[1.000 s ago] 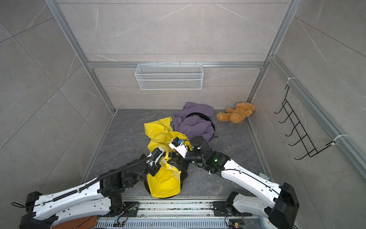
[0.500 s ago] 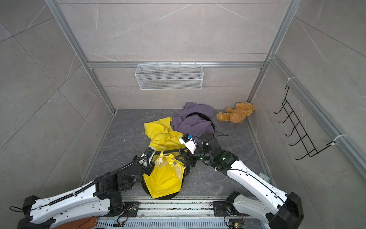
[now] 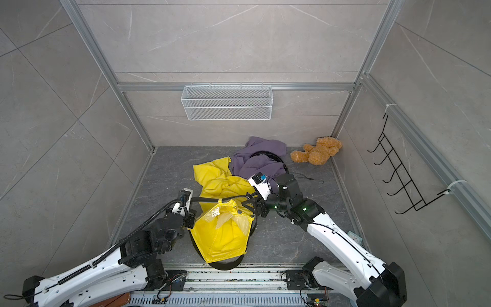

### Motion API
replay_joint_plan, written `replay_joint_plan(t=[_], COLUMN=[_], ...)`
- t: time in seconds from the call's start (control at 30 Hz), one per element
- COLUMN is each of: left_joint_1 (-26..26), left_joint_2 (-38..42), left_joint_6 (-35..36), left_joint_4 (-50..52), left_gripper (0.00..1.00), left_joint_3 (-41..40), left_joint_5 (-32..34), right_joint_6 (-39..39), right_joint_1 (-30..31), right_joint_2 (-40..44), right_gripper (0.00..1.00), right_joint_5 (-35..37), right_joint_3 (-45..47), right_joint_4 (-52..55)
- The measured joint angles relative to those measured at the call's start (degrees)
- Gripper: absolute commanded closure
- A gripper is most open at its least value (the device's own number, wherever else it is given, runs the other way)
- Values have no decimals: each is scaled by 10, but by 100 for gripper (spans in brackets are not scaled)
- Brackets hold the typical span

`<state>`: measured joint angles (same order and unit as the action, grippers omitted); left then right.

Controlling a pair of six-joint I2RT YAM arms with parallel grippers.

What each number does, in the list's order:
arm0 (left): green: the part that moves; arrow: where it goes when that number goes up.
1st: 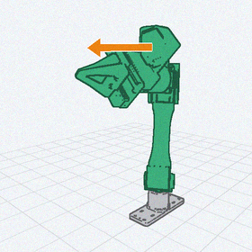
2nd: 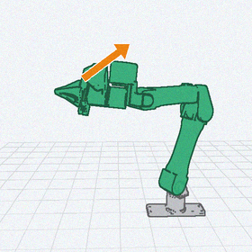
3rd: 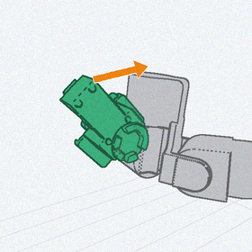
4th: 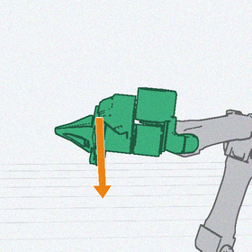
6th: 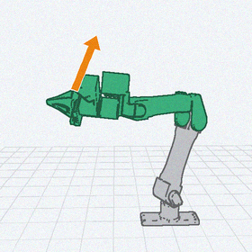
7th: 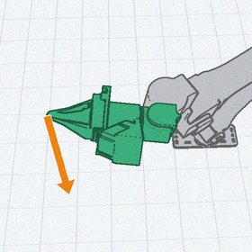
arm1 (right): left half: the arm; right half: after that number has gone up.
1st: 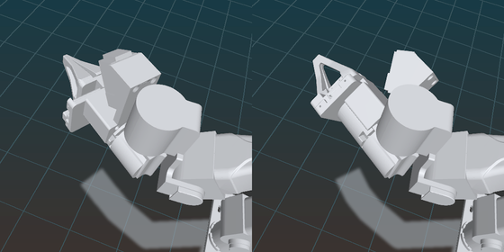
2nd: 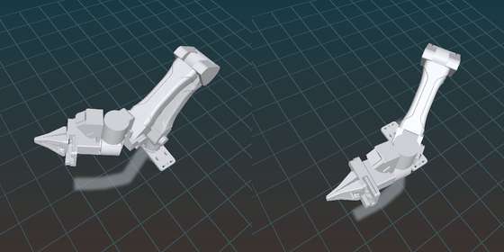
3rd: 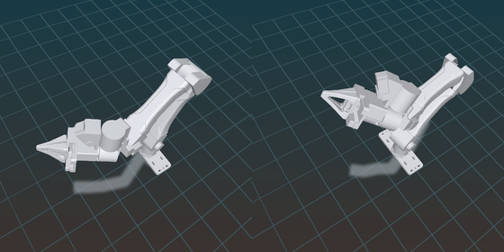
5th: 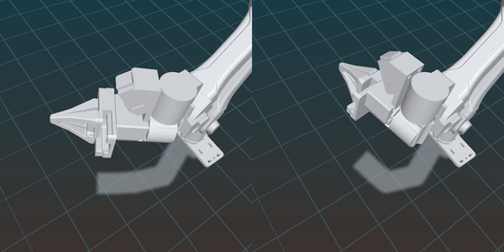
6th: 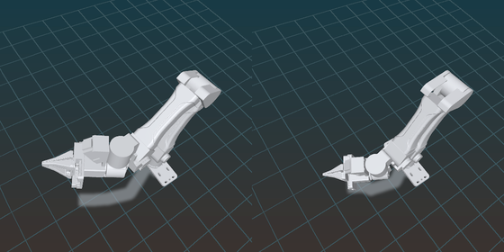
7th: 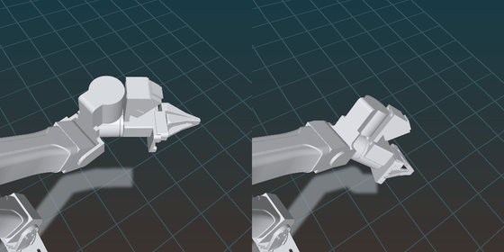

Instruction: Remove the belt from the trousers

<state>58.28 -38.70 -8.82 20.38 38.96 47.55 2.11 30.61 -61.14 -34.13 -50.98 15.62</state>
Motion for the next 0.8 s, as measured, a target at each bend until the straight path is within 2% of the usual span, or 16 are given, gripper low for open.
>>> replay_joint_plan(t=[0.47, 0.53, 0.67, 0.8], left_joint_1=[-110, -122, -154, -160], left_joint_2=[12, 14, 22, 25], left_joint_6=[-52, -58, -79, -92], left_joint_4=[25, 33, 68, 84], left_gripper=[100, 100, 100, 100], left_joint_3=[2, 2, 2, 2], left_joint_5=[-38, -27, 37, 62], right_joint_6=[10, 12, 24, 29], right_joint_1=[-52, -64, -106, -115], right_joint_2=[7, 11, 22, 24], right_gripper=[100, 100, 100, 100], right_joint_5=[0, 4, 36, 43], right_joint_3=[-1, -1, -2, -2], right_joint_4=[19, 28, 37, 39])
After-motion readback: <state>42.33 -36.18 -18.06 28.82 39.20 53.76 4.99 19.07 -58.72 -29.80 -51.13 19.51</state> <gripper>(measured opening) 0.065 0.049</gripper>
